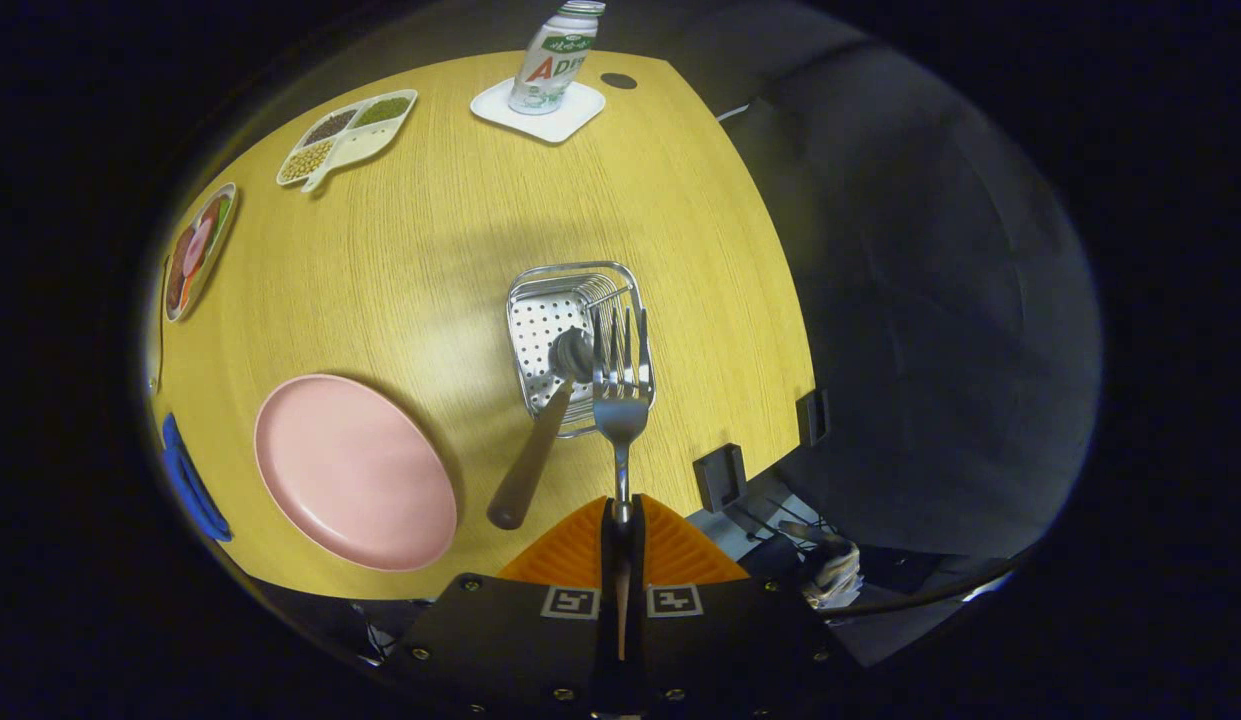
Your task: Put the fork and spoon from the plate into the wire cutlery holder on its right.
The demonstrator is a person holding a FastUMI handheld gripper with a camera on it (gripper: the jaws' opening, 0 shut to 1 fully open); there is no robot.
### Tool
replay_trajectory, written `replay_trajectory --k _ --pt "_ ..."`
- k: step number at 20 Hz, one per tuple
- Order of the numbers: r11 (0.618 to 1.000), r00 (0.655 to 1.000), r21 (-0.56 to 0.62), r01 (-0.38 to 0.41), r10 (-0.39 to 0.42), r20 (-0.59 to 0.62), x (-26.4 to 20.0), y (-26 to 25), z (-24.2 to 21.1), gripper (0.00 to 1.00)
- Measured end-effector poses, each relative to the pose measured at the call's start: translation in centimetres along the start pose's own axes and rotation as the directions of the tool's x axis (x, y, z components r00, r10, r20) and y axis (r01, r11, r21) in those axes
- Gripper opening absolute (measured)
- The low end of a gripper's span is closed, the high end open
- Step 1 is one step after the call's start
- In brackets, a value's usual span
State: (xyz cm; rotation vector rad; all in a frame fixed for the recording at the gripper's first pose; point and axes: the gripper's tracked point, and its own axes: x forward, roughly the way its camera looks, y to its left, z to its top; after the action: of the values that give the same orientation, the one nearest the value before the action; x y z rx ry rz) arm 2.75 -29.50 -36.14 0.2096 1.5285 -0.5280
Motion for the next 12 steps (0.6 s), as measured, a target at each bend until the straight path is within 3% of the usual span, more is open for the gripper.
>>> replay_trajectory --k 12 --pt "0.991 0.993 -0.126 -0.041 0.027 -0.114 2.4 -0.1 1.4 0.03"
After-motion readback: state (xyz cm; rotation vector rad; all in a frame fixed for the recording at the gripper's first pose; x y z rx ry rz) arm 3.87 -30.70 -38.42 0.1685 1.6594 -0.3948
